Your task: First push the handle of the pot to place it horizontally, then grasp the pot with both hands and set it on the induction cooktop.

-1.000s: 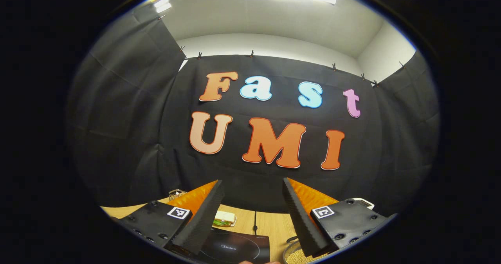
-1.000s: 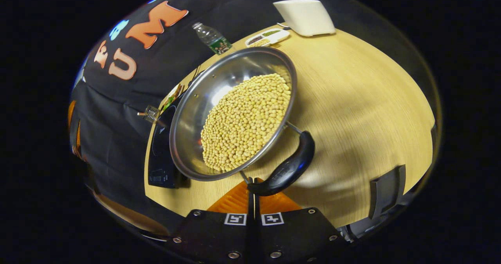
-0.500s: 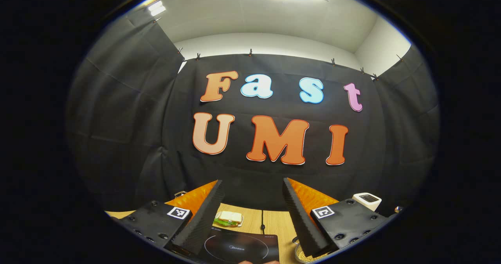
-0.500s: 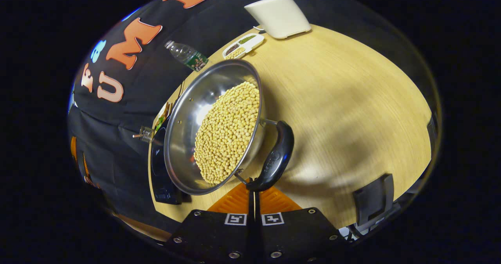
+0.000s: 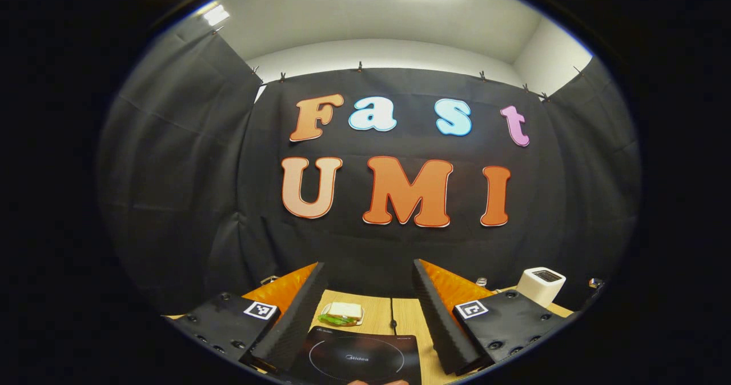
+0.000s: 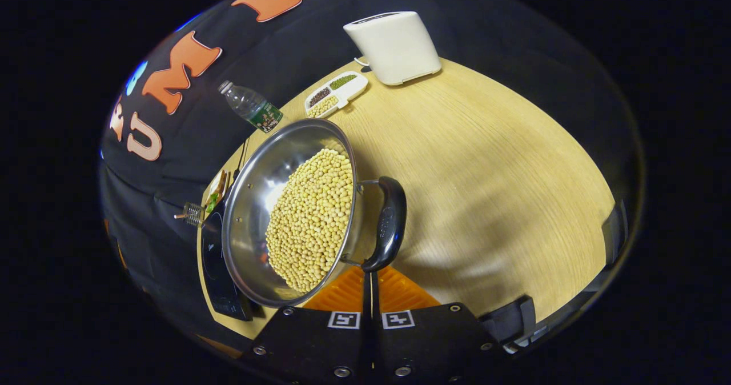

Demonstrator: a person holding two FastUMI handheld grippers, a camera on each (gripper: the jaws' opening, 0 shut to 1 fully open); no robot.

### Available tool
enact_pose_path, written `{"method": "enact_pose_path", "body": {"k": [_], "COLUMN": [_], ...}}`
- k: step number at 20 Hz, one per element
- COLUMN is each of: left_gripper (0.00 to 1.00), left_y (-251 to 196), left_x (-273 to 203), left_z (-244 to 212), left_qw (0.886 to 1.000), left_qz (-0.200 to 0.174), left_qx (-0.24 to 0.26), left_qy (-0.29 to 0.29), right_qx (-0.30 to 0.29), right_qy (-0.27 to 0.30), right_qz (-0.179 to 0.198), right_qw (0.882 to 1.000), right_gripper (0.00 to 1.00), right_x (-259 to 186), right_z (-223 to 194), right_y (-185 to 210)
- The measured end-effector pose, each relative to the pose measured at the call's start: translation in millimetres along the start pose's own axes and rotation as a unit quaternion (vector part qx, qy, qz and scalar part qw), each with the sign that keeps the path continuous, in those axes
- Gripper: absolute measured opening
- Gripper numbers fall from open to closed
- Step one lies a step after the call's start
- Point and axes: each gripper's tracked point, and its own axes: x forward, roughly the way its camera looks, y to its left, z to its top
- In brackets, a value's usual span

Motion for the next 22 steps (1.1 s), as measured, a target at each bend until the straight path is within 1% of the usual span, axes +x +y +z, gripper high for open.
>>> {"method": "enact_pose_path", "body": {"k": [7,12,17,22], "left_gripper": [0.97,0.98,0.98,0.98], "left_y": [7.7,10.6,11.3,15.0], "left_x": [-5.0,-9.8,-13.4,-17.3], "left_z": [1.7,-1.8,-4.1,-11.1], "left_qw": [1.0,1.0,1.0,1.0], "left_qz": [0.005,0.005,0.007,0.009], "left_qx": [0.018,0.025,0.023,0.024], "left_qy": [0.0,0.002,0.005,0.012], "right_qx": [-0.019,-0.044,-0.037,-0.046], "right_qy": [-0.01,-0.018,-0.013,-0.029], "right_qz": [-0.025,-0.038,-0.042,-0.065], "right_qw": [0.999,0.998,0.998,0.996], "right_gripper": [0.0,0.0,0.0,0.0], "right_x": [11.3,18.5,27.8,37.4], "right_z": [29.7,44.0,64.8,94.9], "right_y": [-4.1,-4.7,-7.4,-11.5]}}
